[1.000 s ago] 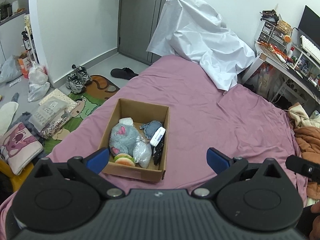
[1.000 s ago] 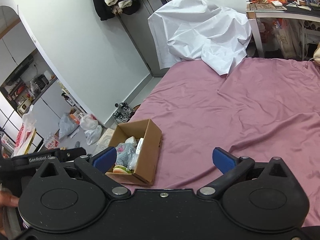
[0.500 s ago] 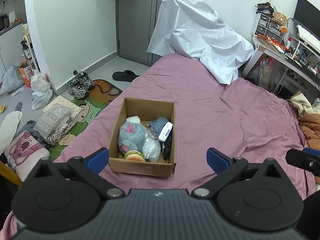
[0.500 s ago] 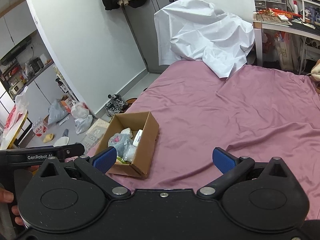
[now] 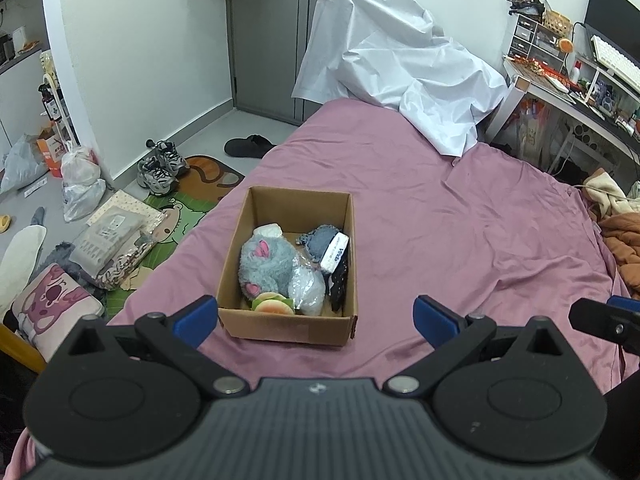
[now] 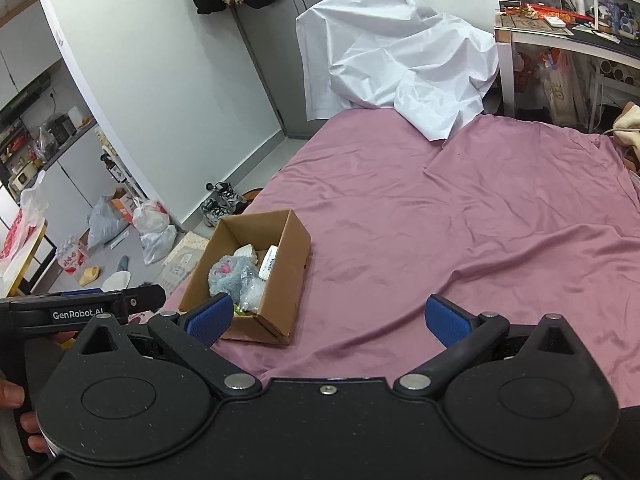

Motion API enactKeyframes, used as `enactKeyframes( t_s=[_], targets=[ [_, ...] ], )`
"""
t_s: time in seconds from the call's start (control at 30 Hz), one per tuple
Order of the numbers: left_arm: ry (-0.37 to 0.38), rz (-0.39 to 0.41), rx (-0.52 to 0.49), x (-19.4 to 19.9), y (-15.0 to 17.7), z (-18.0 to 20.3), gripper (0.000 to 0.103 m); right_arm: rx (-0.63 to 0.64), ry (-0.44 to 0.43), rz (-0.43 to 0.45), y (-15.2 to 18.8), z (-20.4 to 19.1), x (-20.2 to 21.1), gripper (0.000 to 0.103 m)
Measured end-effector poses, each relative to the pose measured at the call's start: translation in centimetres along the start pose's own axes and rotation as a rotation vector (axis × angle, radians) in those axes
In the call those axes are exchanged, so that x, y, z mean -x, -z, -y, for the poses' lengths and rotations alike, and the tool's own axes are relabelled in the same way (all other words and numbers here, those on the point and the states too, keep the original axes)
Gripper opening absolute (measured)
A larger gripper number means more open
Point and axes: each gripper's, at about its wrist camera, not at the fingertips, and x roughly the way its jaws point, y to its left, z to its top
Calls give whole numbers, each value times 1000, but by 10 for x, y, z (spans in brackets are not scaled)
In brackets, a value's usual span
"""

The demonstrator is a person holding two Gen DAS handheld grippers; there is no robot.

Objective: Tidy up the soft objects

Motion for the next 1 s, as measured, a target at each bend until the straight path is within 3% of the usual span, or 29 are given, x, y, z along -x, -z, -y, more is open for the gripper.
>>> enactKeyframes(
  t_s=[1.0],
  targets=[
    [-2, 1, -10, 3, 0, 3, 103, 26, -5, -27, 2, -2, -6, 103]
  ],
)
